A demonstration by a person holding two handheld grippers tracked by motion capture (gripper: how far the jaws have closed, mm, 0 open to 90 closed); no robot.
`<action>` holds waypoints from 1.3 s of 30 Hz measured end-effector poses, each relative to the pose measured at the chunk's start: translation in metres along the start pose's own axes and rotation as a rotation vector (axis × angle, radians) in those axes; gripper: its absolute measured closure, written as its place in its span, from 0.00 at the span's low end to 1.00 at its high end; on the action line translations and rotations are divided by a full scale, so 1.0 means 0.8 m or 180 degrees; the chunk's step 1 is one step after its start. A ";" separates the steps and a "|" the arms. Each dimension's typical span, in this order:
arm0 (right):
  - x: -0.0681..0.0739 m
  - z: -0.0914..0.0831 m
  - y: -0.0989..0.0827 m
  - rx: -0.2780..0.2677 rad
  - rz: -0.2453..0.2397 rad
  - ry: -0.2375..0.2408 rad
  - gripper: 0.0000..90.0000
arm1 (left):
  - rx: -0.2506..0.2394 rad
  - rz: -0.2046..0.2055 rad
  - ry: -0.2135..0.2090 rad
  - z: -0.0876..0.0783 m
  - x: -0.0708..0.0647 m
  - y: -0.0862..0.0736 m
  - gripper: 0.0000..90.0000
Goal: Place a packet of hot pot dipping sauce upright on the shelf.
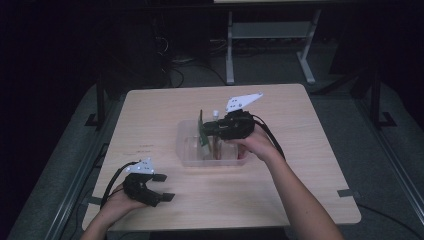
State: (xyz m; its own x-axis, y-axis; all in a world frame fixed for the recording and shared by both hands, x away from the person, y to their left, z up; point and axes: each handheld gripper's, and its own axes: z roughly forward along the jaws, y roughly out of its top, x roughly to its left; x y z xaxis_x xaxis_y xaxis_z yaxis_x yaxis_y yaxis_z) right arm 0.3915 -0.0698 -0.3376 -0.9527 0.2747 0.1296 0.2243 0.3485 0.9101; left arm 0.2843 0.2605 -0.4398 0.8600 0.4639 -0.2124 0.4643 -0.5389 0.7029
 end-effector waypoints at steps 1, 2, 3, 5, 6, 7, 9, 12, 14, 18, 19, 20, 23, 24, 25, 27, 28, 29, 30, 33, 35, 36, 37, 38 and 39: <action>0.001 -0.001 0.000 -0.0008 -0.0012 -0.0013 0.77 | -0.0006 -0.0036 -0.0006 0.001 -0.001 0.000 0.21; 0.002 -0.003 0.001 -0.0017 -0.0019 -0.0040 0.74 | -0.0006 -0.0007 -0.0004 0.001 0.000 0.000 0.21; 0.003 -0.004 0.000 -0.0009 -0.0021 -0.0038 0.71 | -0.0007 -0.0008 -0.0002 0.001 -0.001 0.000 0.21; 0.007 -0.006 0.000 0.0038 -0.0040 -0.0115 0.61 | -0.0032 -0.0031 -0.0012 0.002 -0.002 0.001 0.21; 0.009 -0.007 -0.001 0.0047 -0.0039 -0.0133 0.59 | -0.0036 -0.0033 -0.0012 0.002 -0.002 0.001 0.21; 0.010 -0.008 -0.001 0.0065 -0.0037 -0.0139 0.57 | -0.0033 -0.0030 -0.0003 0.002 -0.002 0.001 0.21; 0.015 -0.011 -0.001 0.0104 -0.0041 -0.0209 0.52 | -0.0038 -0.0021 0.0001 0.002 -0.003 0.001 0.21; 0.022 -0.017 -0.002 0.0166 -0.0029 -0.0264 0.48 | -0.0035 -0.0009 0.0025 0.000 -0.004 0.001 0.20; 0.027 -0.021 -0.005 0.0190 -0.0010 -0.0263 0.45 | -0.0050 -0.0016 0.0029 -0.002 -0.004 0.001 0.20; 0.039 -0.033 -0.013 0.0265 0.0023 -0.0311 0.42 | -0.0104 -0.0038 0.0052 -0.005 -0.005 0.001 0.20; 0.042 -0.036 -0.015 0.0245 0.0024 -0.0322 0.42 | -0.0099 -0.0034 0.0055 -0.005 -0.005 0.001 0.20; 0.045 -0.040 -0.020 0.0246 0.0025 -0.0350 0.41 | -0.0096 -0.0020 0.0054 -0.006 -0.005 0.001 0.20; 0.052 -0.049 -0.033 0.0251 0.0054 -0.0403 0.41 | -0.0076 0.0002 0.0046 -0.006 -0.007 0.002 0.20; 0.054 -0.051 -0.038 0.0240 0.0052 -0.0412 0.41 | -0.0076 0.0002 0.0040 -0.006 -0.007 0.002 0.20; 0.056 -0.053 -0.042 0.0242 0.0050 -0.0404 0.41 | -0.0080 0.0001 0.0028 -0.005 -0.007 0.002 0.20; 0.061 -0.057 -0.052 0.0260 0.0040 -0.0409 0.40 | -0.0072 0.0011 0.0036 -0.004 -0.008 0.002 0.20; 0.063 -0.060 -0.058 0.0269 0.0027 -0.0424 0.40 | -0.0075 0.0023 0.0035 -0.004 -0.009 0.002 0.20; 0.064 -0.062 -0.061 0.0279 0.0037 -0.0424 0.40 | -0.0079 0.0026 0.0033 -0.004 -0.009 0.003 0.20; 0.067 -0.065 -0.066 0.0279 0.0036 -0.0437 0.39 | -0.0082 0.0020 0.0029 -0.003 -0.010 0.003 0.20; 0.072 -0.072 -0.077 0.0251 0.0034 -0.0443 0.39 | -0.0068 0.0013 0.0018 -0.003 -0.012 0.002 0.20; 0.077 -0.078 -0.086 0.0277 0.0040 -0.0435 0.39 | -0.0052 0.0042 0.0012 -0.003 -0.012 0.002 0.20; 0.079 -0.080 -0.089 0.0288 0.0054 -0.0446 0.39 | -0.0048 0.0055 0.0012 -0.003 -0.012 0.003 0.20; 0.081 -0.083 -0.095 0.0297 0.0059 -0.0456 0.38 | -0.0067 0.0048 0.0004 -0.002 -0.013 0.002 0.20; 0.082 -0.086 -0.100 0.0304 0.0076 -0.0459 0.38 | -0.0072 0.0044 -0.0001 -0.001 -0.014 0.002 0.20; 0.083 -0.089 -0.105 0.0304 0.0076 -0.0469 0.38 | -0.0063 0.0044 -0.0003 0.000 -0.014 0.002 0.20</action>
State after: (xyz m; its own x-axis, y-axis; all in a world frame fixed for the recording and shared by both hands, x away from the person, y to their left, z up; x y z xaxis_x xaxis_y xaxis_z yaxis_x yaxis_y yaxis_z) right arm 0.2946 -0.1443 -0.3772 -0.9081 0.4100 0.0851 0.2715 0.4221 0.8650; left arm 0.2750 0.2548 -0.4363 0.8665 0.4560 -0.2031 0.4481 -0.5312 0.7191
